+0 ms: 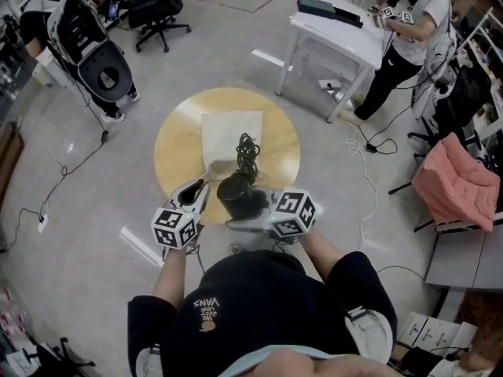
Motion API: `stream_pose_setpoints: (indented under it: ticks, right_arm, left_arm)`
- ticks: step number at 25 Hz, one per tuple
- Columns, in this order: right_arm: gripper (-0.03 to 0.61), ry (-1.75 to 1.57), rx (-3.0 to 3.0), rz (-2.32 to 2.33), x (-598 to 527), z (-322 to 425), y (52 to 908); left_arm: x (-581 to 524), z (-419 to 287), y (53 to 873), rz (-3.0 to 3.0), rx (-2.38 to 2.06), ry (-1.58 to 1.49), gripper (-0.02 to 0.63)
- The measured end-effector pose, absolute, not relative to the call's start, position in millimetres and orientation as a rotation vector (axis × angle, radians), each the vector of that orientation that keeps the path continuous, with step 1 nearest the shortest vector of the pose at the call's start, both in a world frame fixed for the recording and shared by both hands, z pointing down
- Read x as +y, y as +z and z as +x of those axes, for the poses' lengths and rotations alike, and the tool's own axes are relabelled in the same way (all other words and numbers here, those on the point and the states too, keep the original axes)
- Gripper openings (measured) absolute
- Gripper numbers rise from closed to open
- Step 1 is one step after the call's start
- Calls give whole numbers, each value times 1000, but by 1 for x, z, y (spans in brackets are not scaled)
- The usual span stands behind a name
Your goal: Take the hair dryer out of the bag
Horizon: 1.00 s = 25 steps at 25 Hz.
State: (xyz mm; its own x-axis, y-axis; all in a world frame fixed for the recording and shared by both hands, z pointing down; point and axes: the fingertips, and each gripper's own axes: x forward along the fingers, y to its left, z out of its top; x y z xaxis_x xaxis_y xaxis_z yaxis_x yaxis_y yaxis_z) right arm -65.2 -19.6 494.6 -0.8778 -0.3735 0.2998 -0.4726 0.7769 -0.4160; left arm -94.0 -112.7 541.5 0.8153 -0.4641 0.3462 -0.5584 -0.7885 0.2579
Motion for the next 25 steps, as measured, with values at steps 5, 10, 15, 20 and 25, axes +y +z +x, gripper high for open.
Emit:
stream_pose_setpoints:
  ticks: [5, 10, 15, 20, 25]
  right_arm:
    - [359, 717, -2799, 721, -23, -69, 489]
    - [359, 741, -2839, 764, -23, -74, 482]
    - [359, 768, -2882, 803, -24, -79, 479]
    - [359, 817, -2914, 832, -29, -72, 475]
    - [360, 833, -2923, 832, -16, -77, 476]
  left_arm:
    - [-105, -107, 535, 2642, -776, 334, 47]
    - [-93, -115, 525, 2662, -764, 300, 31]
    - [-84, -122, 517, 2692, -772, 270, 21]
    - [-82, -118, 511, 2699, -788, 252, 16]
    - [-60, -120, 504, 2707, -779, 224, 14]
